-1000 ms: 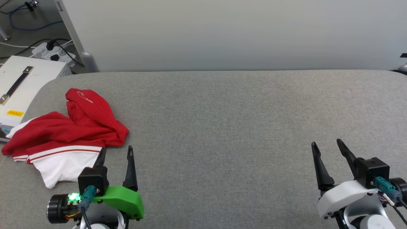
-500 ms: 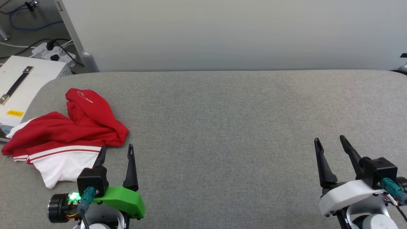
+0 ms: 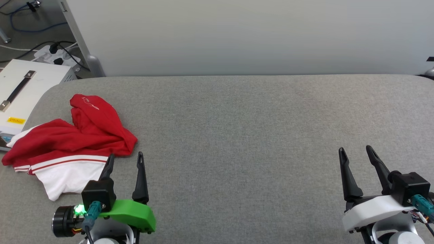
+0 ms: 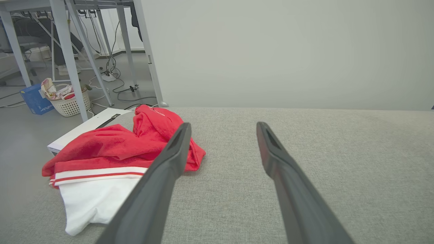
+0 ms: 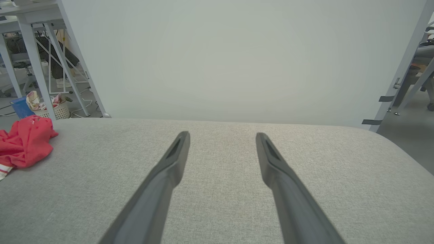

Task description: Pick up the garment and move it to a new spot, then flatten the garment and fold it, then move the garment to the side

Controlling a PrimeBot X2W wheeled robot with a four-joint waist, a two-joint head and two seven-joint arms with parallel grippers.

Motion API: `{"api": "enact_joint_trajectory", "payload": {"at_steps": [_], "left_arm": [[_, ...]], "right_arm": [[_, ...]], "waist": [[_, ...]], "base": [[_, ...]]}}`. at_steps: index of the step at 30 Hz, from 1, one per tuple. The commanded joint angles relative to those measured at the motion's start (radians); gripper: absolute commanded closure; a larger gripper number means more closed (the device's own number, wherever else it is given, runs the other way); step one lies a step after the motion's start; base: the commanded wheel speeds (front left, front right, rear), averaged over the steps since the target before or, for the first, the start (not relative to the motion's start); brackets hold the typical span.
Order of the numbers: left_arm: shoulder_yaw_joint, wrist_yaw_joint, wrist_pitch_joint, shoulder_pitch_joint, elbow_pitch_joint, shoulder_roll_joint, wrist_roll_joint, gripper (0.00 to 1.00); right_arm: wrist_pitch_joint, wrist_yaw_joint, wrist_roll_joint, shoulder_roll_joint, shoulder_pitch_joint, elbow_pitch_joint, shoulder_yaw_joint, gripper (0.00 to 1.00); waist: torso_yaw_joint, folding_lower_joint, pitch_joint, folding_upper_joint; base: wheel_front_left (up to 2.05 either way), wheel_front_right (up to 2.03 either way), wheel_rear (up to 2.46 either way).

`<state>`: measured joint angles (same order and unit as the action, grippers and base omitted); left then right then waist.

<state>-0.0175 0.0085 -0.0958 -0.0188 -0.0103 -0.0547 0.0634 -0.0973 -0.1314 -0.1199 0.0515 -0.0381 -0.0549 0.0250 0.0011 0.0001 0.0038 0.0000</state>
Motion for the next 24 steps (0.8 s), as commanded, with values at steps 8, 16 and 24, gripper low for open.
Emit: {"api": "enact_joint_trajectory", "payload": {"at_steps": [8,16,24], "left_arm": [[-0.006,0.010,-0.025,0.002,0.000,0.002,0.015,0.00],[-0.010,0.010,-0.041,0.001,0.005,0.002,0.030,0.00],[-0.014,0.008,-0.058,0.000,0.007,0.003,0.039,0.00]], "right_arm": [[-0.025,0.000,-0.026,-0.001,-0.014,-0.011,0.004,0.00],[-0.042,0.000,-0.029,-0.001,-0.021,-0.014,-0.004,0.00],[-0.058,0.000,-0.025,-0.001,-0.030,-0.013,-0.009,0.00]], "waist": [[0.001,0.0000,0.001,0.0000],[0.001,0.0000,0.001,0.0000],[0.002,0.0000,0.002,0.0000]], "base": [[0.00,0.00,0.00],[0.00,0.00,0.00],[0.00,0.00,0.00]]}}
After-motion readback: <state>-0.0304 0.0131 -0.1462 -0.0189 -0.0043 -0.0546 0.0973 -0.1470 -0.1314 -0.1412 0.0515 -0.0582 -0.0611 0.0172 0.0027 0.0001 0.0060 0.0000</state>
